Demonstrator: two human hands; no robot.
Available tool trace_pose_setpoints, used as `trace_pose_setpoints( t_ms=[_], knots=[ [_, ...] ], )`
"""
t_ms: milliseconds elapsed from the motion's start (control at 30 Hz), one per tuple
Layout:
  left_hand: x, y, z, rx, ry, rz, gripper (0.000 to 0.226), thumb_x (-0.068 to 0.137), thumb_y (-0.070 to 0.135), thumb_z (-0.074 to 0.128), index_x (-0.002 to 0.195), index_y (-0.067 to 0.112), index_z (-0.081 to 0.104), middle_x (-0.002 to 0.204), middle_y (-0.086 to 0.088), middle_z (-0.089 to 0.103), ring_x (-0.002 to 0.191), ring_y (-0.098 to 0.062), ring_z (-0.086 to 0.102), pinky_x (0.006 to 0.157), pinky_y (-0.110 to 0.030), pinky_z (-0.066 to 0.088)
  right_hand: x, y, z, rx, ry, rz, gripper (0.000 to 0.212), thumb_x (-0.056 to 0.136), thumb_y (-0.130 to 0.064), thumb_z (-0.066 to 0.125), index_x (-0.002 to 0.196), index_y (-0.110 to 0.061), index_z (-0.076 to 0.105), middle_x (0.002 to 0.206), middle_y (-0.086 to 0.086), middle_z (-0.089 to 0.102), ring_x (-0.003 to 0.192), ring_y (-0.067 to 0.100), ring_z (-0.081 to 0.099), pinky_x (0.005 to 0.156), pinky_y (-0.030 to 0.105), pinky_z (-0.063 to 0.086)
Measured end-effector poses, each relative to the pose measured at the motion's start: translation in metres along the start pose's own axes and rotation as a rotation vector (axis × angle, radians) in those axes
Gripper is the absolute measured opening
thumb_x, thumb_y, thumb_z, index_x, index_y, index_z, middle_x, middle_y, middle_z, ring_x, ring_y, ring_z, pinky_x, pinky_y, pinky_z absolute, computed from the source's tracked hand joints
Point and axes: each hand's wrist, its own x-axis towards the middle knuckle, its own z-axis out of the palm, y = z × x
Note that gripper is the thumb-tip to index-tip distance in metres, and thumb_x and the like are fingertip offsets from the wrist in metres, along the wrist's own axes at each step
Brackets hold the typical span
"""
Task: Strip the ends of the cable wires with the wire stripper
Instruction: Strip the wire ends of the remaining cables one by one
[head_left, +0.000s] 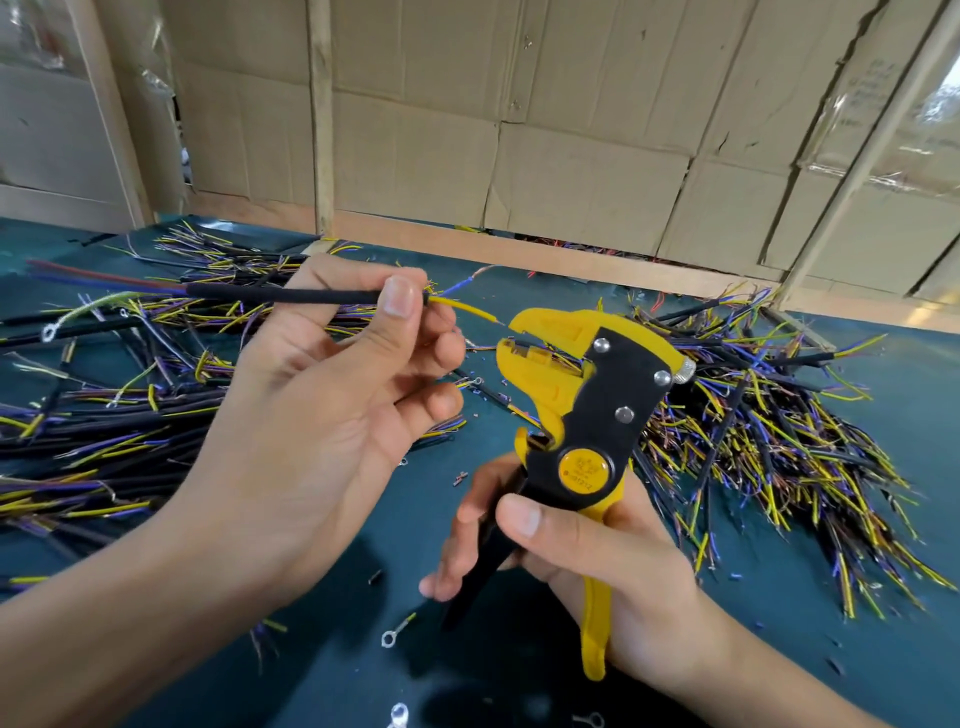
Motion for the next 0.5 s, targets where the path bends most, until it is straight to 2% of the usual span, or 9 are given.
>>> trace_pose_setpoints(
  t_ms=[100,233,300,400,500],
  knots=[
    [0.001,-0.005,0.0,0.005,0.026,0.047,0.006,0.088,0.019,0.061,0.092,0.017,0.058,0.073,-0.004,0.062,0.064,-0.016,0.058,0.051,-0.026,0.045,-0.002,-0.001,0.004,-0.098,0.011,-0.037,0.026,0.092,-0.031,0.071,0.095,-0.006,0.068,0.084,0.017,0.07,0.08,0.052,0.062,0.081,0.08,0.04],
    [0.003,-0.011,0.0,0.102,0.071,0.163,0.005,0.085,0.024,0.064,0.089,0.023,0.064,0.073,-0.003,0.066,0.064,-0.015,0.059,0.051,-0.026,0.046,-0.004,-0.004,0.006,-0.175,0.019,-0.048,0.023,0.091,-0.021,0.065,0.088,0.001,0.068,0.084,0.021,0.071,0.084,0.051,0.064,0.085,0.072,0.046],
    [0.002,-0.012,0.001,0.116,0.084,0.196,0.004,0.083,0.027,0.065,0.085,0.029,0.068,0.074,-0.002,0.068,0.065,-0.014,0.06,0.051,-0.022,0.044,-0.004,-0.004,0.006,-0.179,0.021,-0.045,0.025,0.091,-0.021,0.063,0.088,0.003,0.066,0.084,0.023,0.071,0.085,0.053,0.063,0.083,0.074,0.045],
    [0.001,-0.015,0.003,0.112,0.097,0.202,0.005,0.083,0.027,0.065,0.083,0.031,0.068,0.076,-0.001,0.069,0.067,-0.012,0.061,0.052,-0.021,0.044,-0.003,-0.002,0.006,-0.156,0.025,-0.021,0.021,0.091,-0.024,0.065,0.088,-0.003,0.066,0.083,0.02,0.071,0.084,0.055,0.062,0.079,0.078,0.041],
    [0.0,-0.014,0.004,0.066,0.09,0.19,0.011,0.085,0.022,0.063,0.081,0.03,0.069,0.077,-0.001,0.07,0.068,-0.013,0.062,0.052,-0.021,0.044,-0.002,0.0,0.006,-0.123,0.007,-0.013,0.02,0.092,-0.027,0.067,0.091,-0.007,0.067,0.084,0.017,0.071,0.084,0.045,0.067,0.081,0.081,0.04]
  ],
)
